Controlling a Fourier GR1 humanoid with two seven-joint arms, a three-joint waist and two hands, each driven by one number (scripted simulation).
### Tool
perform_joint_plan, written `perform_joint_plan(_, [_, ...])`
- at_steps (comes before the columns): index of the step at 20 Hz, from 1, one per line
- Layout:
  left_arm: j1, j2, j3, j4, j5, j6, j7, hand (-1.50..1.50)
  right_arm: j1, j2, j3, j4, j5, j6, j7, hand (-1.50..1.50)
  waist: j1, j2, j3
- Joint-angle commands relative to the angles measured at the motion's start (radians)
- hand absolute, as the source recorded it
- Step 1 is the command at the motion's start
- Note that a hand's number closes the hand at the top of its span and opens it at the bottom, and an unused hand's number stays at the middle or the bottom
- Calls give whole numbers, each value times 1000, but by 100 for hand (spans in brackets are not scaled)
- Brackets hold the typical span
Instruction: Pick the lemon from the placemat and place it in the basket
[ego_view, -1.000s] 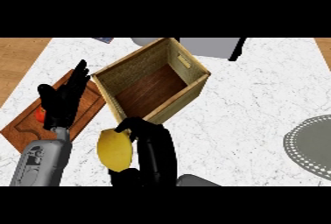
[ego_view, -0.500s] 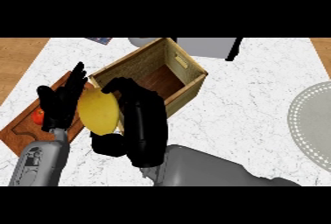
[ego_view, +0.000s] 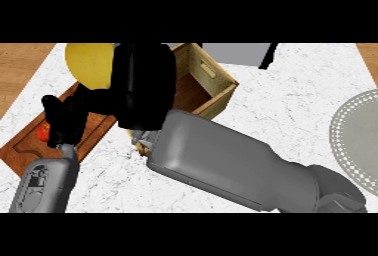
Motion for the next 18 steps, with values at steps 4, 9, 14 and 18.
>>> perform_joint_plan(4, [-10,4,0,-20,8,-9,10,0,-241,6,-37,239,-54,32,229,150,15,10,1])
perform_joint_plan(9, [4,-25,-18,-2,-1,0,-15,0,-309,6,-7,374,-128,43,232,150,10,19,0])
perform_joint_plan(14, [2,-2,1,-4,5,-8,-16,0,-302,6,33,444,-222,11,218,150,9,23,2])
perform_joint_plan(18, [36,12,7,-30,4,-14,-34,0,-311,6,67,498,-268,-16,204,150,5,20,3])
